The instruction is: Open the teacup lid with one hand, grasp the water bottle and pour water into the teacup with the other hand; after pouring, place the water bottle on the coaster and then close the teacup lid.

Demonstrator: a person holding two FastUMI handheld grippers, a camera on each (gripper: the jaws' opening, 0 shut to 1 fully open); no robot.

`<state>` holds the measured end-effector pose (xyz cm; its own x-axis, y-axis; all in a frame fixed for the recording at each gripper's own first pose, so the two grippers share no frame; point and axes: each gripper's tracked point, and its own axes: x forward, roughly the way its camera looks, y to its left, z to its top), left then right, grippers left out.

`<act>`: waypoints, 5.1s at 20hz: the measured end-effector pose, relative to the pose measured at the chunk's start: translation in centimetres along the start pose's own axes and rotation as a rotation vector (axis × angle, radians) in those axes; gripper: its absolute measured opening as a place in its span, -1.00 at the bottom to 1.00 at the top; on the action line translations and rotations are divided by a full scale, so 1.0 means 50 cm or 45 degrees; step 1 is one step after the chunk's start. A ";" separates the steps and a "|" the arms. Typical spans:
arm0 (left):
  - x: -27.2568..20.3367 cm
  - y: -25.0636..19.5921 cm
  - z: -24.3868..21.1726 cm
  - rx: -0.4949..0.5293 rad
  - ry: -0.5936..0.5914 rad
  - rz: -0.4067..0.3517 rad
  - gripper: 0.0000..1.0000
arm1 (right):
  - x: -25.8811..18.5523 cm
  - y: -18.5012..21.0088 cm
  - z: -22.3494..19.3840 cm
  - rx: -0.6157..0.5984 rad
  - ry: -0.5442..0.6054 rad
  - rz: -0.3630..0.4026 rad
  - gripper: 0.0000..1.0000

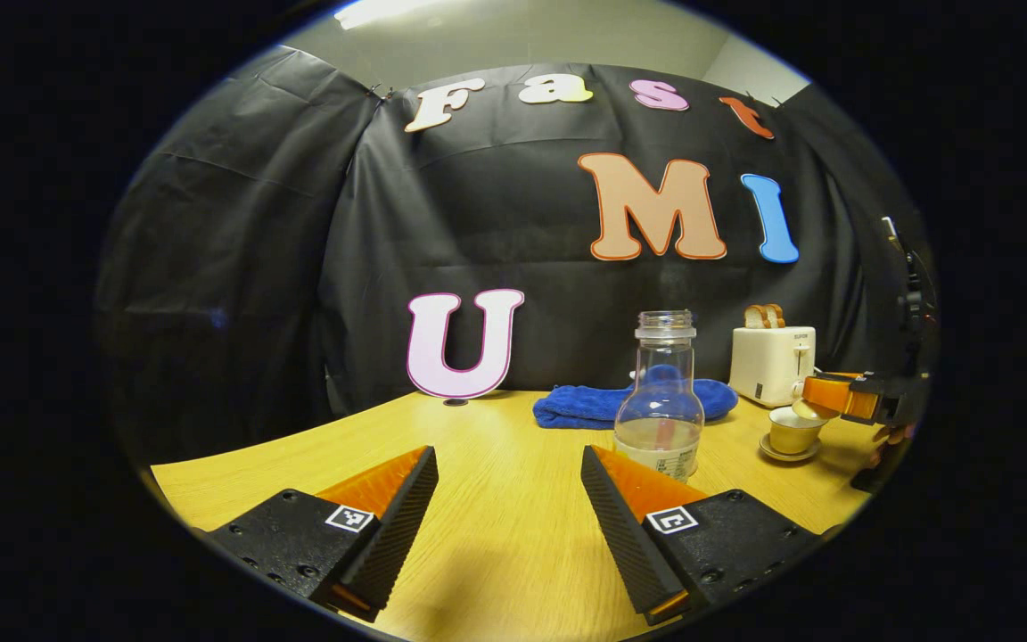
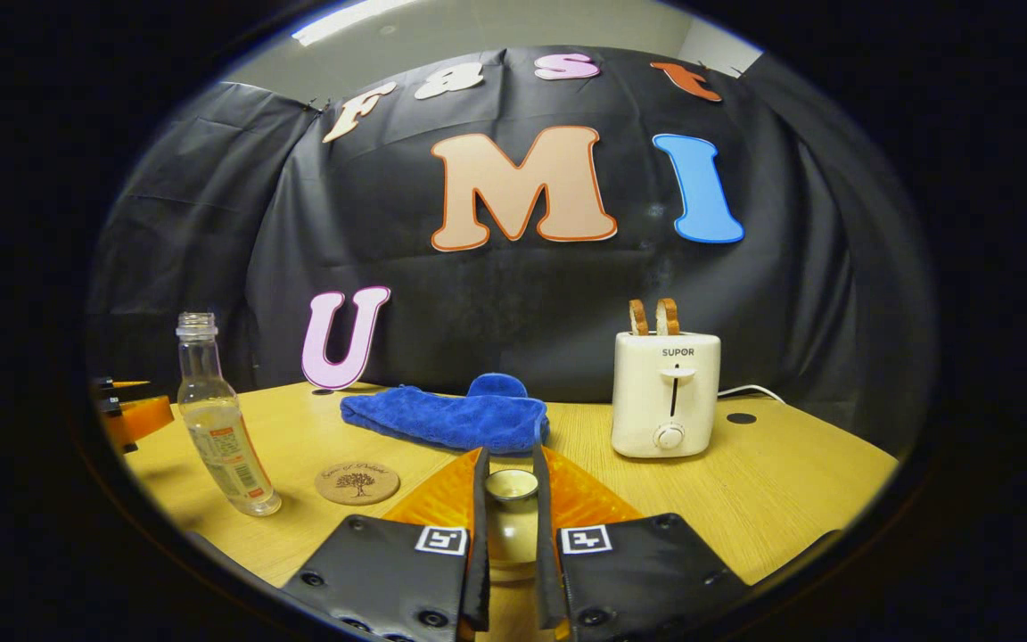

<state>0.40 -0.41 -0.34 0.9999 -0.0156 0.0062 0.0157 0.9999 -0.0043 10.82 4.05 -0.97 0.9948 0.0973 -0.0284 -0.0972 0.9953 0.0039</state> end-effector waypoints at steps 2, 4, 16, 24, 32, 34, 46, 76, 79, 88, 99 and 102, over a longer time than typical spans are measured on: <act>-0.001 -0.002 0.000 0.000 0.000 -0.006 0.89 | -0.021 0.000 0.007 0.002 -0.019 0.005 -0.52; -0.001 -0.004 0.001 0.000 0.000 -0.014 0.89 | -0.046 -0.010 0.007 0.001 -0.022 -0.015 -0.53; -0.007 -0.089 0.003 -0.009 -0.008 -0.287 0.89 | -0.175 -0.079 0.016 -0.003 -0.032 -0.164 -0.53; -0.011 -0.155 0.001 -0.014 -0.008 -0.501 0.89 | -0.209 -0.091 0.016 -0.003 -0.030 -0.168 -0.51; 0.041 -0.196 -0.023 0.006 0.087 -0.546 0.89 | -0.219 -0.092 0.016 -0.003 -0.027 -0.157 -0.54; 0.052 -0.203 -0.034 0.012 0.133 -0.556 0.89 | -0.227 -0.093 0.015 -0.003 -0.028 -0.161 -0.51; 0.108 -0.217 -0.058 0.040 0.244 -0.516 0.55 | -0.240 -0.100 0.015 -0.003 -0.029 -0.174 -0.53; 0.244 -0.245 0.017 1.343 0.243 -0.207 0.33 | -0.240 -0.099 0.015 -0.002 -0.030 -0.164 -0.51; 0.248 -0.264 0.006 1.472 0.221 -0.227 0.32 | -0.239 -0.110 0.014 -0.002 -0.030 -0.180 -0.53; 0.241 -0.318 -0.016 1.687 0.188 -0.281 0.33 | -0.252 -0.182 0.018 -0.003 -0.033 -0.279 -0.51; 0.255 -0.330 -0.008 1.994 0.153 -0.247 0.33 | -0.253 -0.200 0.018 -0.003 -0.034 -0.305 -0.53; 0.254 -0.330 -0.008 2.035 0.163 -0.250 0.33 | -0.254 -0.201 0.018 -0.004 -0.034 -0.306 -0.51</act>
<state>12.82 -17.12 -0.56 0.9784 -0.0557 -0.1988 0.1970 -0.0370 0.9797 -0.81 -7.18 0.26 0.9898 -0.1425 -0.0015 0.1425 0.9898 -0.0025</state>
